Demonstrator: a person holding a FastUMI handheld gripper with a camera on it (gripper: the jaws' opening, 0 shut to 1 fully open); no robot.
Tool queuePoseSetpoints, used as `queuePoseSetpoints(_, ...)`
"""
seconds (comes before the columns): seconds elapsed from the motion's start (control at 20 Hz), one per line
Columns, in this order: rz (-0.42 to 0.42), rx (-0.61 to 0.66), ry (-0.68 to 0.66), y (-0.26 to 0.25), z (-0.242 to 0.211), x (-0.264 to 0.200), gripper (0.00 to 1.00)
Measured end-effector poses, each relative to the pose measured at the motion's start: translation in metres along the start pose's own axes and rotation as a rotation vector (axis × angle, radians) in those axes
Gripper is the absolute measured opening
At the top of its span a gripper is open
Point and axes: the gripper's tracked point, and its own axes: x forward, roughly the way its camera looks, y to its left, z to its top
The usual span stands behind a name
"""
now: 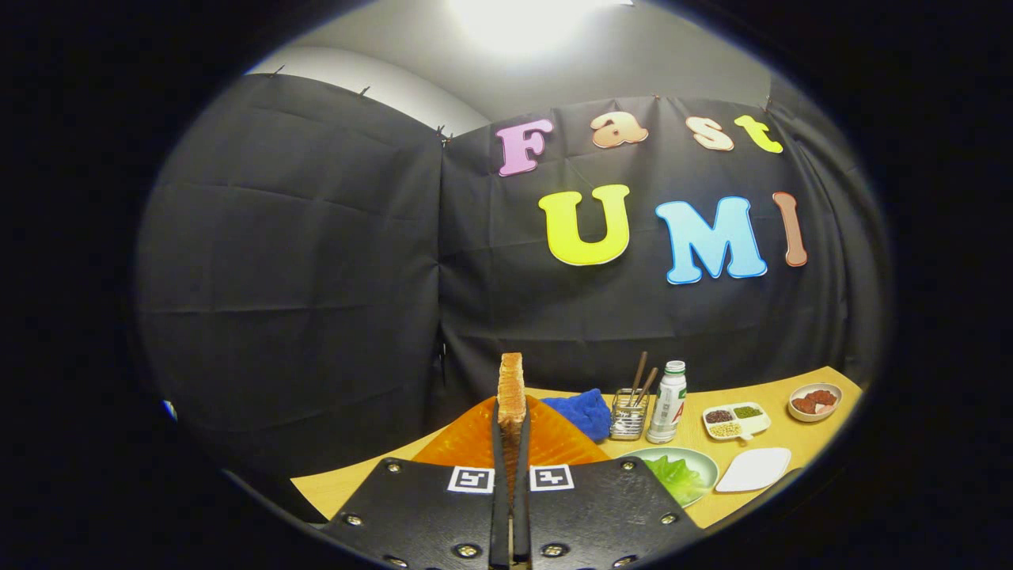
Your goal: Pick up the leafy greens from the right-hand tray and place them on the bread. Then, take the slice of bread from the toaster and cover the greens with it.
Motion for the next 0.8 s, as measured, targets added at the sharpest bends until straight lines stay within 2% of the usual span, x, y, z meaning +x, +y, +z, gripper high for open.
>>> queuePoseSetpoints(0.2, -0.013, 0.004, 0.018, -0.034, -0.001, -0.014, 0.02)
queuePoseSetpoints(0.45, -0.100, 0.007, 0.027, -0.095, -0.005, -0.020, 0.02)
queuePoseSetpoints(0.8, -0.133, 0.023, 0.113, -0.145, -0.047, -0.010, 0.02)
